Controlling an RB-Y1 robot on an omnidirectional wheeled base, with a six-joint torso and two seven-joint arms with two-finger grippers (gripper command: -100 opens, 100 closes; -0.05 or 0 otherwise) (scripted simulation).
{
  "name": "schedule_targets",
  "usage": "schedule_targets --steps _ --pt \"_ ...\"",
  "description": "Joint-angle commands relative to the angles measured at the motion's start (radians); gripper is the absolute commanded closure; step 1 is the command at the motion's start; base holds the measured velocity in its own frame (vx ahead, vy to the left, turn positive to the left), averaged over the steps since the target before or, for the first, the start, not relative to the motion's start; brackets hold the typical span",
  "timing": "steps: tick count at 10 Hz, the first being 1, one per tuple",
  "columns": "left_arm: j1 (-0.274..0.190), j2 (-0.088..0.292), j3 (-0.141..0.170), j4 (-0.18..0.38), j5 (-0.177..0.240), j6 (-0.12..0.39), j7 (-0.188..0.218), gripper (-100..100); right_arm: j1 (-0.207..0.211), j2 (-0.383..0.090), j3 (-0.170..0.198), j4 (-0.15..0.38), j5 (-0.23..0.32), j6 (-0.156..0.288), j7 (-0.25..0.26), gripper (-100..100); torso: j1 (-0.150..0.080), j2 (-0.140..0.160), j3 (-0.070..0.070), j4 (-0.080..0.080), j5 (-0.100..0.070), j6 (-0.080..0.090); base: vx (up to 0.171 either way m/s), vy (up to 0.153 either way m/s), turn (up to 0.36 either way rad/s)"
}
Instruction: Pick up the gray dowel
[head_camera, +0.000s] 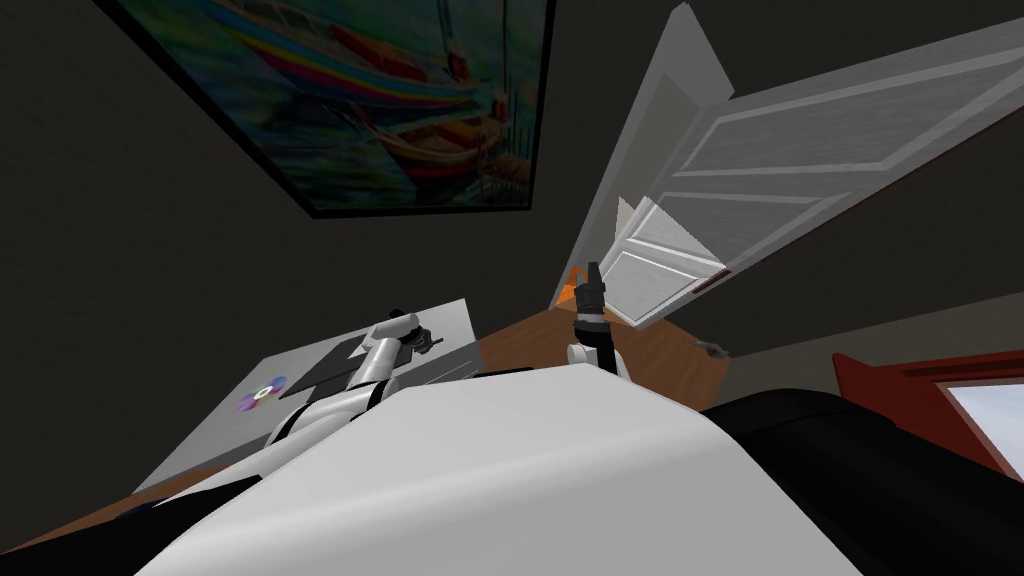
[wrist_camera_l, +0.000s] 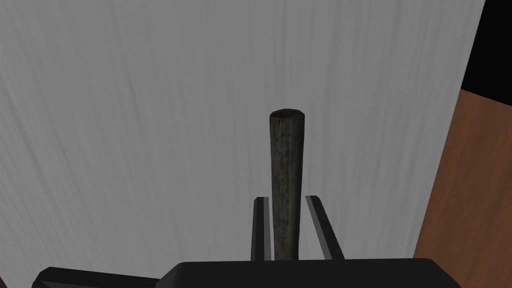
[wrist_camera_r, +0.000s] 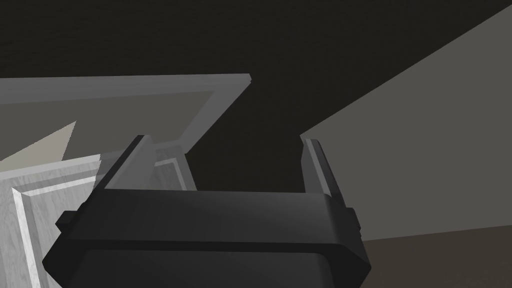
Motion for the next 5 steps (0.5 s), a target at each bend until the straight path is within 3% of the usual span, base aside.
schedule_targets --steps 1,3,4,5 --pt "-0.01 0.01 0.004 -0.015 0.003 0.028 0.001 100 0.0 0.0 0.0 0.0 0.0 0.0 0.0 0 0.0 0.0 0.0 0.0 0.0 0.0 -0.019 -0.018 0.004" --pt "-0.016 0.021 0.009 -0.037 0.007 0.06 0.002 100 0.0 0.0 0.0 0.0 0.0 0.0 0.0 0 -0.002 0.002 0.001 0.001 -0.001 0.0 -0.026 -0.024 0.006" --pt "-0.016 0.016 0.006 -0.03 0.004 0.048 0.004 100 0.0 0.0 0.0 0.0 0.0 0.0 0.0 0 -0.002 0.002 0.001 0.001 -0.001 0.0 -0.011 -0.011 0.001" --pt "-0.017 0.016 0.006 -0.031 0.004 0.051 0.004 0 0.0 0.0 0.0 0.0 0.0 0.0 0.0 0 -0.001 0.001 0.001 0.0 0.0 0.0 0.0 0.0 0.0"
